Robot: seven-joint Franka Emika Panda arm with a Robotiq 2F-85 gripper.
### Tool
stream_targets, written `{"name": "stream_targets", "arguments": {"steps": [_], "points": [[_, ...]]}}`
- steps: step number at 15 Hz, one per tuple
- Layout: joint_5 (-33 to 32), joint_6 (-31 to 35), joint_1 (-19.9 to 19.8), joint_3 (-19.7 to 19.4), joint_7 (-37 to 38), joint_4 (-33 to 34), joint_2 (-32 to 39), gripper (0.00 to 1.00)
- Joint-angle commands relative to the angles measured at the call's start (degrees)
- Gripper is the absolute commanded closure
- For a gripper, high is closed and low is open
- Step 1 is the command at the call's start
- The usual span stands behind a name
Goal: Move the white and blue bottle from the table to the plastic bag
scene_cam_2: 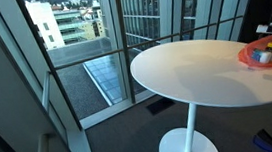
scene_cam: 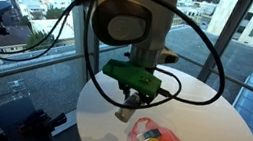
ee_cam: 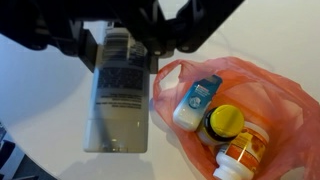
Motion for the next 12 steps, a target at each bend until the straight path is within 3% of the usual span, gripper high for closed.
{"name": "stream_targets", "arguments": {"steps": [1, 3, 4, 5, 10, 11, 12], "points": [[1.51, -1.61, -0.61, -1.45, -0.90, -1.59, -4.04, 0.74], [1.18, -1.46, 0.07, -1.40, -1.34, -2.67, -5.61, 0.74], [0.61, -0.58, -0.06, -1.54, 0.07, -0.94, -2.40, 0.74], [0.60, -0.58, 0.02, -1.55, 0.09, -1.22, -2.75, 0.49], [0.62, -0.55, -0.02, -1.49, 0.09, -1.26, -2.02, 0.49], [0.62, -0.55, -0.02, -1.49, 0.09, -1.26, -2.01, 0.74], [0.13, -0.41, -0.23, -1.53, 0.65, -1.13, -2.00, 0.74]]}}
